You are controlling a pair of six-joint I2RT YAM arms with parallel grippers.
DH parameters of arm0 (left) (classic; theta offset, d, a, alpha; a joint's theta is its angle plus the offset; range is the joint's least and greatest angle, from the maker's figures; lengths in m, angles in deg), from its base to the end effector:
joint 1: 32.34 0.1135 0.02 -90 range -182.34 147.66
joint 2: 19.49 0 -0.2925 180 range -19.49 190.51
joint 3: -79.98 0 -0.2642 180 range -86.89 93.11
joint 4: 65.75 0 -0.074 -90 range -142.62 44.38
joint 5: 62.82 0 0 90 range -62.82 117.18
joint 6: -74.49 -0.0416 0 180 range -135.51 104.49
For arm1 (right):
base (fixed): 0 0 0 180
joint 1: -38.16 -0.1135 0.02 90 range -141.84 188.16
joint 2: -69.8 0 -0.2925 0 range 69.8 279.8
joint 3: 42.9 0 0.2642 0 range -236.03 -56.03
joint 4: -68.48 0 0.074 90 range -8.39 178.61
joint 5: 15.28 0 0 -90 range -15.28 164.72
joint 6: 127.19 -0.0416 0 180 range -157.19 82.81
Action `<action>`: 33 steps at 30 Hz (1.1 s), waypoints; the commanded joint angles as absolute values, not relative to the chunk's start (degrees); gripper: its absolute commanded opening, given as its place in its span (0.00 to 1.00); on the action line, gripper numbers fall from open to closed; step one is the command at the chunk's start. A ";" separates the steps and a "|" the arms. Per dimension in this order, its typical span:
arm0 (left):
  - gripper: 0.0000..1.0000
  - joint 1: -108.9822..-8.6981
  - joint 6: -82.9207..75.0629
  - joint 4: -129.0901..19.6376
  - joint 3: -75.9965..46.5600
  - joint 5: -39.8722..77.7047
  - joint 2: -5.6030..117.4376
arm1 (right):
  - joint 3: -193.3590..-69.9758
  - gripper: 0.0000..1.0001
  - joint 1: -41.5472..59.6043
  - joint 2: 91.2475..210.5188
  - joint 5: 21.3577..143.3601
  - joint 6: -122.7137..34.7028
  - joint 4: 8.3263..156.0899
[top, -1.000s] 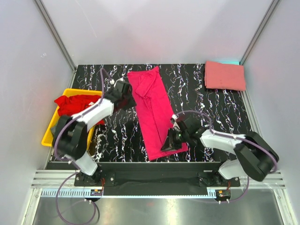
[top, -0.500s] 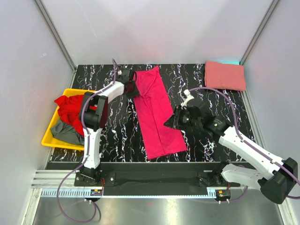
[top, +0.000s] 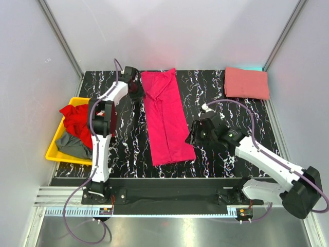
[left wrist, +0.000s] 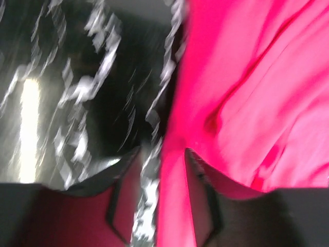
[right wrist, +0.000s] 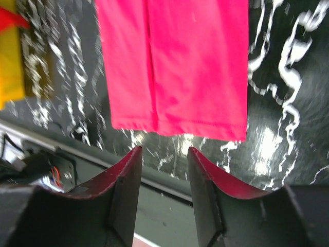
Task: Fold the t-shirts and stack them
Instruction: Fold the tshirt
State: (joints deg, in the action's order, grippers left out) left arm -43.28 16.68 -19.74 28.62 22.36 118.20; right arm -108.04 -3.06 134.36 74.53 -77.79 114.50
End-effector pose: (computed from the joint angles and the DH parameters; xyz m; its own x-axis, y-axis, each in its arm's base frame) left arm 0.5524 -0.1103 0.1742 -0.8071 -0.3847 -0.4480 -0.2287 0.9031 -0.3634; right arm 0.1804 0.1578 0.2979 -0.8346 0.1340 -0.5343 -0.1502 0.8778 0.4548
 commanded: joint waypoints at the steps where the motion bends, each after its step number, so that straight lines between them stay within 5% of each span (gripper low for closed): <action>1: 0.47 -44.12 15.25 -15.72 23.17 18.66 105.43 | -105.61 0.49 -1.67 137.12 80.24 -76.83 113.61; 12: 0.53 -53.24 21.66 -21.40 -29.99 14.98 60.54 | -99.98 0.45 10.12 144.33 90.97 -75.87 114.40; 17: 0.53 -63.86 31.94 -28.44 -48.79 11.88 53.73 | -98.57 0.44 10.38 146.01 94.05 -75.60 113.34; 33: 0.51 -68.99 39.16 -38.12 -60.70 13.02 52.93 | -93.30 0.44 12.84 154.44 95.11 -73.40 101.83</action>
State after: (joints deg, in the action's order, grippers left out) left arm -68.63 38.31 -36.22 -58.97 11.36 52.15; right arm -94.23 12.33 153.94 95.36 -74.99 105.40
